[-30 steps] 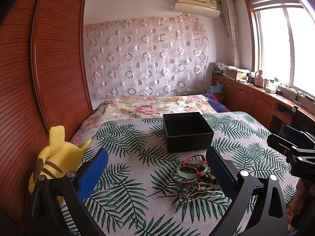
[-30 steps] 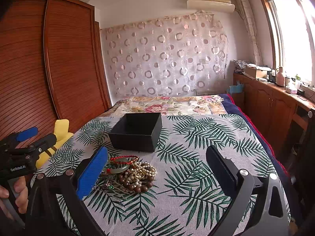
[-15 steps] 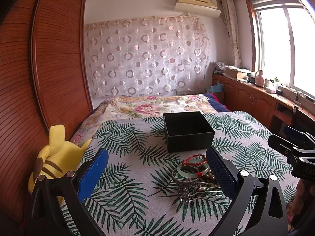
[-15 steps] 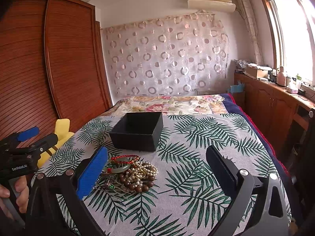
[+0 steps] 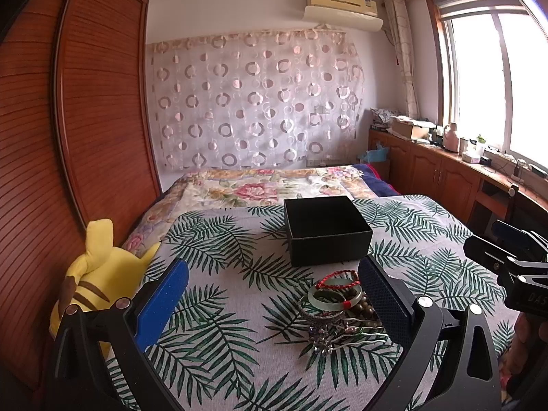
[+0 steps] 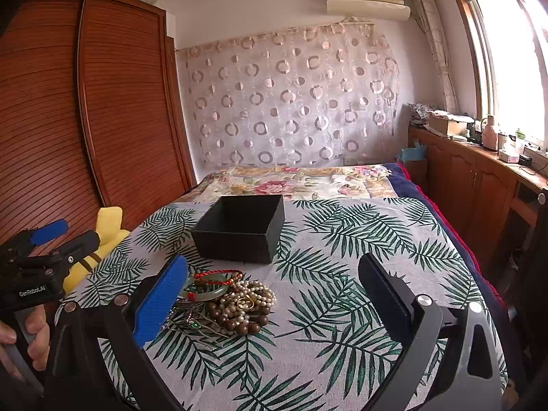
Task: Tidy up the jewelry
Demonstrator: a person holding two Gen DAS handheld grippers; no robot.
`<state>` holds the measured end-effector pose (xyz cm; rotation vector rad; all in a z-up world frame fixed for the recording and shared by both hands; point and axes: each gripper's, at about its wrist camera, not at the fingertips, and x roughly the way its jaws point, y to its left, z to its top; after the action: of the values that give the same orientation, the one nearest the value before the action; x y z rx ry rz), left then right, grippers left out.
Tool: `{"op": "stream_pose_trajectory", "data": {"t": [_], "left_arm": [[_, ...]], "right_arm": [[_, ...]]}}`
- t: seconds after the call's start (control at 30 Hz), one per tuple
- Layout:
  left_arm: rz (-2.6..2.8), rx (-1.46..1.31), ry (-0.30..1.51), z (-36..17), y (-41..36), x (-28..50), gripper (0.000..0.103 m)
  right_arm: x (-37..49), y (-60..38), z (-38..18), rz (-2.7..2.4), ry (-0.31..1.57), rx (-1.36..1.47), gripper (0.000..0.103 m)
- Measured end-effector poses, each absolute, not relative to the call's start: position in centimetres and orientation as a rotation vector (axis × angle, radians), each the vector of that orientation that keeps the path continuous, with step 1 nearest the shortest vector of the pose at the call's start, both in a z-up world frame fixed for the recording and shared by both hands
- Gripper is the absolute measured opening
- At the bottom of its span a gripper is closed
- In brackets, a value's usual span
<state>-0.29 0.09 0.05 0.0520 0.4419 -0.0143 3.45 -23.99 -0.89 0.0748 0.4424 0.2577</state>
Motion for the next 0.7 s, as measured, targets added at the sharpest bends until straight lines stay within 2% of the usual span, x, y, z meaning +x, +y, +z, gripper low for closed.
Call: {"op": "stream_pose_trajectory", "data": {"t": [0.7], "left_arm": [[-0.015,0.05,0.441,0.01,0.27,0.04,0.096]], "right_arm": [[3.45,-24.02,-0.95,0.259,0.442,0.075,0.101]]}}
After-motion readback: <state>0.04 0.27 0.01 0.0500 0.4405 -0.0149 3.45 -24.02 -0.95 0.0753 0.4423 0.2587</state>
